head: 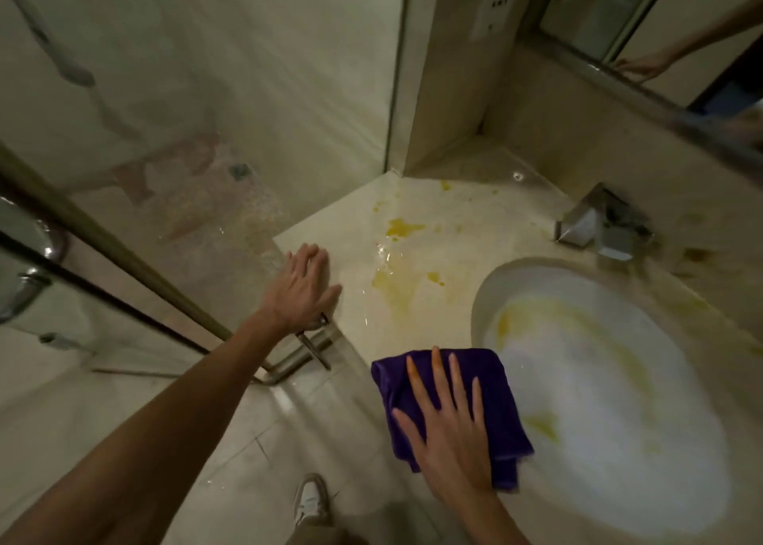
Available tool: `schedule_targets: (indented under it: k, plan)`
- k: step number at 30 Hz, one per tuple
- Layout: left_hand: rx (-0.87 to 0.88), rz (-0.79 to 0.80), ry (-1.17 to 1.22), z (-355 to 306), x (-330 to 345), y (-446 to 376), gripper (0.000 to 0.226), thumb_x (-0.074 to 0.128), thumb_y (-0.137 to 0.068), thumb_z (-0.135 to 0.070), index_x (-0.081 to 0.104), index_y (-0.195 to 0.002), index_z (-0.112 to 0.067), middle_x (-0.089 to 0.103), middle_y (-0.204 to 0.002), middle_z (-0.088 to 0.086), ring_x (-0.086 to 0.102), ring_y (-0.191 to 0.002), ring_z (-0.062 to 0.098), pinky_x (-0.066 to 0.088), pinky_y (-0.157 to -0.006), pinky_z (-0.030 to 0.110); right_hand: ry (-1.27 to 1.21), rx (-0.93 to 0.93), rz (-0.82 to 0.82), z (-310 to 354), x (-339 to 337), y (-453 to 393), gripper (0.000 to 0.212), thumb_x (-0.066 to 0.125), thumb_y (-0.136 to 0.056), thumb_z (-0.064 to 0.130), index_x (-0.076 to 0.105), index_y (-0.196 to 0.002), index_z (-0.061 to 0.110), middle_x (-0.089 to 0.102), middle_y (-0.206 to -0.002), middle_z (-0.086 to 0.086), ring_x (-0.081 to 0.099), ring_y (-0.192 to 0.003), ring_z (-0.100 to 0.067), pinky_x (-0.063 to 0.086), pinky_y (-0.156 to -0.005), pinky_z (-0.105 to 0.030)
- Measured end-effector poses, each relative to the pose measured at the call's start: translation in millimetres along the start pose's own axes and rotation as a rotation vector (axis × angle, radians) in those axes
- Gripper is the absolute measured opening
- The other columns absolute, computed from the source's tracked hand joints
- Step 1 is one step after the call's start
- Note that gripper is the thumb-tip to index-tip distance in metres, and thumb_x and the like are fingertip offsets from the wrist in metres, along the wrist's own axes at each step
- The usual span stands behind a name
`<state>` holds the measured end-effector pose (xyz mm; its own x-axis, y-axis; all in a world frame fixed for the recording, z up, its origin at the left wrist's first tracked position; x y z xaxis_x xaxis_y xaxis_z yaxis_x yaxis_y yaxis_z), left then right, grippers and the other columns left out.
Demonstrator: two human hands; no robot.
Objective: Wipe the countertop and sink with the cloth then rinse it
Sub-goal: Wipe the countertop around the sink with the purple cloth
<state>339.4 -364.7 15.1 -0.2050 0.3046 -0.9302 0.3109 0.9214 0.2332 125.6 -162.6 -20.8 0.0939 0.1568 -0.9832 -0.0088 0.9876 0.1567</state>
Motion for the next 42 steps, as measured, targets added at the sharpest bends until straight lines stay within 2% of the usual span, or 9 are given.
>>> schedule_targets:
  k: [3,7,11,16,20,25,31,39,42]
  plan:
    - [0.025,0.043,0.040,17,1,-9,0.076,0.023,-0.102,-0.061,0.009,-0.162,-0.016,0.003,-0.170,0.007,0.009,-0.155,0.029,0.014,-0.125,0.045,0.004,-0.026,-0.012,20,-4,-32,0.068,0.019,-0.100,0.066,0.019,-0.158,0.032,0.017,-0.167,-0.005,0.019,-0.153,-0.031,0.019,-0.117,-0.055]
    - [0.101,0.012,0.138,40,-12,-23,0.077,0.007,-0.095,-0.071,0.044,-0.146,-0.027,0.040,-0.144,-0.006,0.050,-0.127,0.015,0.052,-0.097,0.038,-0.062,-0.005,-0.079,56,-22,-119,0.065,0.014,-0.101,0.065,0.017,-0.158,0.035,0.017,-0.166,-0.004,0.015,-0.154,-0.028,0.018,-0.120,-0.055]
    - [0.079,-0.077,0.325,55,-26,-37,0.056,0.030,-0.101,-0.055,0.046,-0.145,-0.023,0.047,-0.137,-0.009,0.059,-0.112,0.010,0.053,-0.088,0.034,-0.063,-0.089,-0.100,79,-35,-212,0.064,0.015,-0.101,0.066,0.008,-0.158,0.039,0.012,-0.168,-0.004,0.005,-0.155,-0.025,0.010,-0.123,-0.054]
    - [-0.079,-0.180,0.477,72,-15,-39,0.055,0.046,-0.105,-0.038,0.034,-0.156,-0.022,0.031,-0.158,-0.007,0.036,-0.137,0.002,0.035,-0.110,0.026,-0.095,-0.124,-0.140,96,-45,-305,0.063,0.016,-0.100,0.065,0.015,-0.157,0.039,0.016,-0.167,-0.004,0.006,-0.155,-0.023,0.007,-0.124,-0.052]
    - [-0.123,-0.186,0.467,67,-17,-40,0.056,0.044,-0.104,-0.046,0.035,-0.155,-0.026,0.036,-0.156,-0.005,0.043,-0.137,0.011,0.040,-0.109,0.031,-0.088,-0.144,-0.139,100,-45,-315,0.066,0.019,-0.100,0.065,0.017,-0.158,0.036,0.014,-0.168,-0.004,0.004,-0.155,-0.024,0.005,-0.124,-0.052]
    - [-0.098,-0.250,0.384,39,-36,-44,0.052,0.044,-0.103,-0.049,0.047,-0.148,-0.025,0.053,-0.140,-0.001,0.053,-0.126,0.017,0.043,-0.103,0.032,-0.053,-0.222,-0.086,86,-40,-236,0.069,0.021,-0.099,0.067,0.014,-0.159,0.033,0.014,-0.167,-0.007,0.006,-0.155,-0.026,0.010,-0.122,-0.055]
    - [0.057,-0.084,0.304,-8,-24,-66,0.069,0.025,-0.094,-0.068,0.042,-0.151,-0.033,0.043,-0.153,-0.007,0.043,-0.138,0.015,0.037,-0.113,0.039,-0.068,-0.101,-0.052,23,-24,-132,0.069,0.023,-0.099,0.070,0.011,-0.159,0.038,0.012,-0.168,-0.001,0.005,-0.155,-0.022,0.014,-0.123,-0.053]
    - [0.127,-0.047,0.498,6,4,-70,0.074,0.037,-0.097,-0.062,0.034,-0.157,-0.019,0.031,-0.164,-0.003,0.017,-0.152,0.003,0.015,-0.128,0.044,-0.056,-0.098,-0.130,17,-45,-245,0.066,0.021,-0.098,0.068,0.022,-0.156,0.036,0.020,-0.166,-0.002,0.011,-0.154,-0.023,0.010,-0.124,-0.050]
    - [0.194,-0.103,0.290,1,9,-69,0.086,0.032,-0.094,-0.070,0.017,-0.161,-0.018,0.013,-0.168,-0.007,0.005,-0.154,0.004,0.001,-0.128,0.035,-0.062,-0.115,-0.173,18,-55,-310,0.065,0.020,-0.098,0.067,0.029,-0.154,0.034,0.026,-0.164,-0.002,0.014,-0.154,-0.022,0.010,-0.124,-0.049]
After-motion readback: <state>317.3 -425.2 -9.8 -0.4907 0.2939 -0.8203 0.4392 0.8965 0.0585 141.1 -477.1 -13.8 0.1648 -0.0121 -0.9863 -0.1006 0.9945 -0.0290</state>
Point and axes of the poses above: each hand's wrist, its own y-axis away from the middle knuckle, its own x-axis out of the palm, z = x × y, the point moved 6 cm from there along -y, towards the middle knuckle
